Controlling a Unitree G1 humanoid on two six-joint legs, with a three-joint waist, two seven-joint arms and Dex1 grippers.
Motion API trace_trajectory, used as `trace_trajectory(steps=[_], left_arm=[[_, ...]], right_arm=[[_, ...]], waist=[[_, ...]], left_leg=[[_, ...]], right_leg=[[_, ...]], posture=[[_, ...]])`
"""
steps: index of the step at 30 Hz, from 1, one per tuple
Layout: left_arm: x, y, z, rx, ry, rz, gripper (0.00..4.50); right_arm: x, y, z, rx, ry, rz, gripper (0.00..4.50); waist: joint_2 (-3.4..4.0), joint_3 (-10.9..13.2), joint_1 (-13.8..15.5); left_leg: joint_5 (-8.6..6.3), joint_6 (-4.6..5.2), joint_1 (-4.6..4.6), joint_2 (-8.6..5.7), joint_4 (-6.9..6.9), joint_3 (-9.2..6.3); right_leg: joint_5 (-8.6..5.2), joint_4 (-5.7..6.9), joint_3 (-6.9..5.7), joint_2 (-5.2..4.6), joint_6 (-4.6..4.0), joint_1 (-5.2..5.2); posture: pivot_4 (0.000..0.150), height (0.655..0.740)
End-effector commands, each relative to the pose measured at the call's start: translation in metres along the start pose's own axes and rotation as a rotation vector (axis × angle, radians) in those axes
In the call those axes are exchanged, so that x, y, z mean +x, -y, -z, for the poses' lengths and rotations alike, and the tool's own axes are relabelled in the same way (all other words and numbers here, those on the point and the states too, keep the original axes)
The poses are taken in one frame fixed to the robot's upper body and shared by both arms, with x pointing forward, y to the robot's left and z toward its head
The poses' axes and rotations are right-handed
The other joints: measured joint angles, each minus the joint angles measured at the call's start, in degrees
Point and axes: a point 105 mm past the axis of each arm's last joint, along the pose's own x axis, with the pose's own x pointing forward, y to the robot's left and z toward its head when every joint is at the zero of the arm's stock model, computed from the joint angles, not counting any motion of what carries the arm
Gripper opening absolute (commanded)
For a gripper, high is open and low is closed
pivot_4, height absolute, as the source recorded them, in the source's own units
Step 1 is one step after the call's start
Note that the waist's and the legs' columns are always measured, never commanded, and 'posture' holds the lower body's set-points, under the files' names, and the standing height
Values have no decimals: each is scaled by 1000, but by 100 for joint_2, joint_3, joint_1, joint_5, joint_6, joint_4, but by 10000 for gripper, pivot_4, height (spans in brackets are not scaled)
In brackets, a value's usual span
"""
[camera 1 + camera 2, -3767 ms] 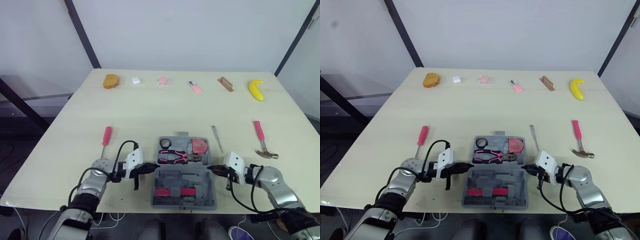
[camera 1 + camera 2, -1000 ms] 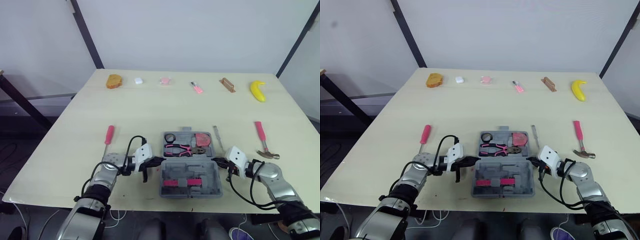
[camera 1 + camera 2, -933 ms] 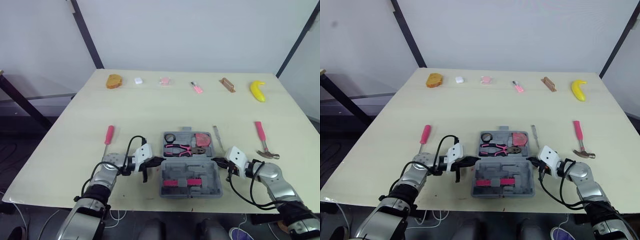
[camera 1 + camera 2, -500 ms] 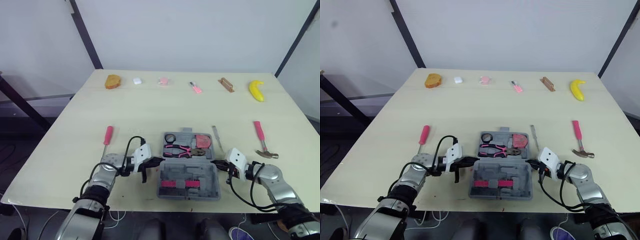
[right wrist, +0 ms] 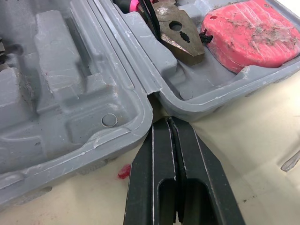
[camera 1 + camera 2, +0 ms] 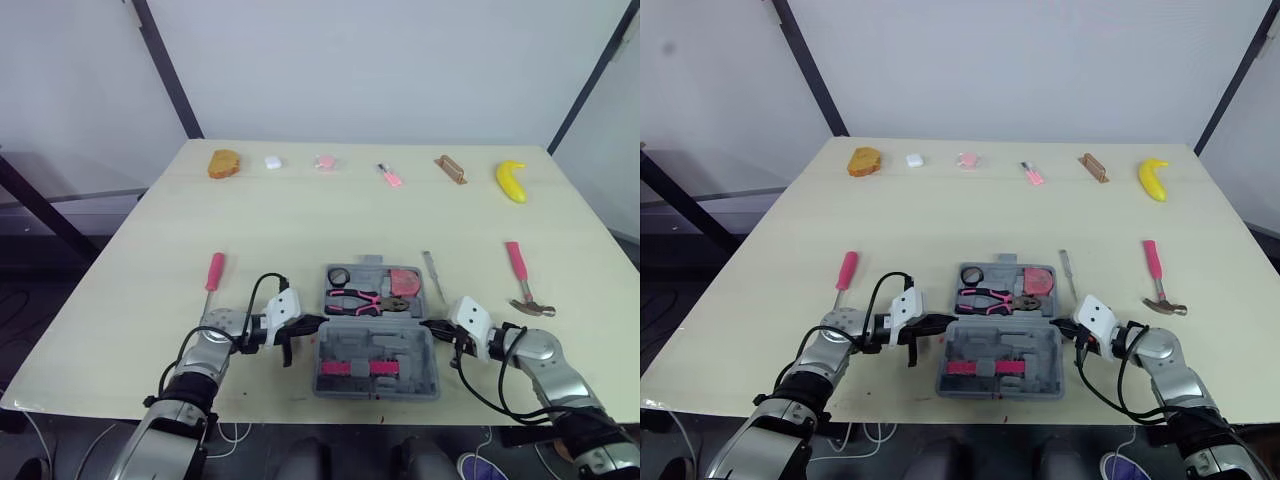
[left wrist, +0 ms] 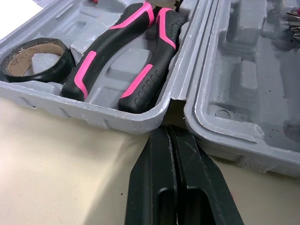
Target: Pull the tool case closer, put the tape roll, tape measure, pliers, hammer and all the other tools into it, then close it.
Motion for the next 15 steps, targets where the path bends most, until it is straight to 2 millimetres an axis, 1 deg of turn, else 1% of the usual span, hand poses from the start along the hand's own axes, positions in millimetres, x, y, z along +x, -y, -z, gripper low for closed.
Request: trace_trajectory(steps=[1,7,15], left_arm=[[9,11,-3,17,13,57,667],[5,12,-2,17,8,56,667],[2,11,-1,17,2,48,667]], right_arm=[[8,-1,-23,-57,85,-12,0],[12,-7,-25,-49,103,-31,0],[15,-10,-27,-48,113,-42,0]], waist=[[0,0,-2],[0,0,-14],[0,0,-20]], left_leg=[[0,0,0,0,0,0],[0,0,1,2,0,0],[0,0,0,4,-1,-4]], right_leg=[[0,0,0,0,0,0],[0,0,1,2,0,0],[0,2,8,4,-1,-8]], posture=[[1500,7400],[1500,7400],[1500,7400]])
